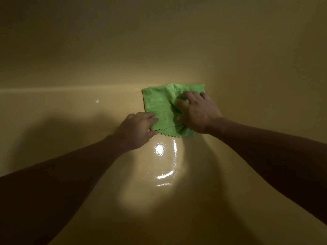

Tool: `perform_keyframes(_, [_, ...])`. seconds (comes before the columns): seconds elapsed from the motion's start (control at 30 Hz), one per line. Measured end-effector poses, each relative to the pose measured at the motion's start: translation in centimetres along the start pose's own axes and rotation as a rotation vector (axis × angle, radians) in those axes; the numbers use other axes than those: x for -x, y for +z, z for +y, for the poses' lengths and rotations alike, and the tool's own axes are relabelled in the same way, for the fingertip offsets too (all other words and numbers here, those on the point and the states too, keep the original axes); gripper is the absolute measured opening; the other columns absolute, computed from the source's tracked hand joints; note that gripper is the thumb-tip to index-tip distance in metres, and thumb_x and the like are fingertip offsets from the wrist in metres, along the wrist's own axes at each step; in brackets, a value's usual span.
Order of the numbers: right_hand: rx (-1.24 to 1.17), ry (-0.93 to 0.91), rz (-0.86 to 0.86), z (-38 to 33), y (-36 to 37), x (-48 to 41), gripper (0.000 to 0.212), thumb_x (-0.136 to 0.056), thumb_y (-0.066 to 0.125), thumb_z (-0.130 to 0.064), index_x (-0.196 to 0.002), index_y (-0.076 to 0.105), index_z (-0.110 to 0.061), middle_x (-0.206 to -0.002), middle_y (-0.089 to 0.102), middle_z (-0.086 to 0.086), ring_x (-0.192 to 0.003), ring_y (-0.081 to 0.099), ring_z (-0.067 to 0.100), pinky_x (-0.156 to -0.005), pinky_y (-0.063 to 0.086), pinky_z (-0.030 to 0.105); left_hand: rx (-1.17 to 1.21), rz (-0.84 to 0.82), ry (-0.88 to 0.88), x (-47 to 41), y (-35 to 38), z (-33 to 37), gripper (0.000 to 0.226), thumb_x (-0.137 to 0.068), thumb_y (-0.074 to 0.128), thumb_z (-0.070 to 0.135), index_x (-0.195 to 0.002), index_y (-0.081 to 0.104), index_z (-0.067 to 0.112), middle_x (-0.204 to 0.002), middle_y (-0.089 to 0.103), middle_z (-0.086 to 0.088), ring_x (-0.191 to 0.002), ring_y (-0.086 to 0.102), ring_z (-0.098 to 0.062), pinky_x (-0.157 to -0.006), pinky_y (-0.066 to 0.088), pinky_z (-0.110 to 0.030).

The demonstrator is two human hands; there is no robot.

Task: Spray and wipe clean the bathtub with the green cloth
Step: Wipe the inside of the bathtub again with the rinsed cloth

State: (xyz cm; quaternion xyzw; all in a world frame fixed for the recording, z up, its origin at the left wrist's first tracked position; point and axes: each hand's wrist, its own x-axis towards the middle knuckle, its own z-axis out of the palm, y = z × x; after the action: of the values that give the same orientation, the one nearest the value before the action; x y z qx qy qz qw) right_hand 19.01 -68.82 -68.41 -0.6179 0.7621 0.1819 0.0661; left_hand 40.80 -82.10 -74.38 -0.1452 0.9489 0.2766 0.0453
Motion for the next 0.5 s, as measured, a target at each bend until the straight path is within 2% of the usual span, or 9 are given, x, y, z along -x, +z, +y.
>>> perform_keyframes(0.07, [-0.045, 0.086, 0.076, 0.7, -0.2, -1.3, 0.053, -0.102, 0.050, -0.041, -0.151, 0.042, -0.023, -0.159, 0.036, 0.013, -0.146, 0.035, 0.031, -0.120, 0.027, 0.050, -0.069, -0.082, -0.070, -0.6, 0.4, 0.5, 0.046, -0.103, 0.058, 0.037, -0.148, 0.055, 0.029, -0.166, 0.034, 0.003, -0.150, 0.035, -0.021, -0.115, 0.030, -0.044])
perform_keyframes(0.13, [-0.077, 0.061, 0.025, 1.5, -0.5, -2.7, 0.060, -0.102, 0.051, -0.039, -0.157, 0.031, -0.024, -0.167, 0.024, 0.011, -0.153, 0.022, 0.030, -0.124, 0.017, 0.050, -0.106, -0.093, -0.058, -0.7, 0.8, 0.4, 0.046, -0.099, 0.058, 0.025, -0.144, 0.058, 0.032, -0.165, 0.036, 0.006, -0.149, 0.036, -0.020, -0.113, 0.033, -0.043])
perform_keyframes(0.23, [-0.040, -0.141, -0.055, 0.7, -0.2, -3.8, 0.071, -0.100, 0.045, -0.056, -0.160, 0.018, -0.030, -0.169, 0.016, 0.011, -0.156, 0.015, 0.031, -0.125, 0.009, 0.053, 0.029, -0.011, -0.012, 0.0, 0.6, -0.4, 0.047, -0.088, 0.065, 0.004, -0.130, 0.071, 0.023, -0.150, 0.057, -0.003, -0.134, 0.056, -0.029, -0.107, 0.047, -0.050])
perform_keyframes(0.3, [-0.013, -0.184, -0.050, -0.9, 0.9, -3.9, 0.076, -0.098, 0.034, -0.070, -0.161, 0.006, -0.036, -0.169, 0.008, 0.016, -0.156, 0.009, 0.034, -0.124, 0.005, 0.062, 0.009, 0.057, 0.023, 1.8, 0.5, -2.3, 0.042, -0.085, 0.065, 0.001, -0.124, 0.073, 0.016, -0.137, 0.066, -0.010, -0.120, 0.066, -0.034, -0.098, 0.055, -0.052])
perform_keyframes(0.4, [0.044, -0.133, -0.058, -2.7, 3.3, -3.1, 0.094, -0.087, 0.019, -0.089, -0.160, -0.010, -0.038, -0.168, -0.012, 0.020, -0.155, -0.007, 0.040, -0.118, 0.000, 0.073, -0.132, 0.133, 0.044, 6.7, 0.5, -6.4, 0.041, -0.091, 0.053, 0.028, -0.129, 0.065, 0.019, -0.147, 0.057, -0.015, -0.129, 0.060, -0.035, -0.104, 0.048, -0.053])
perform_keyframes(0.5, [0.005, -0.011, -0.098, -2.9, 5.1, -2.9, 0.104, -0.081, 0.007, -0.094, -0.161, -0.014, -0.031, -0.167, -0.023, 0.016, -0.155, -0.016, 0.038, -0.119, -0.005, 0.070, -0.313, 0.070, -0.031, 12.5, 0.2, -10.5, 0.060, -0.089, 0.047, 0.054, -0.139, 0.057, 0.023, -0.161, 0.041, -0.014, -0.142, 0.045, -0.035, -0.104, 0.040, -0.065])
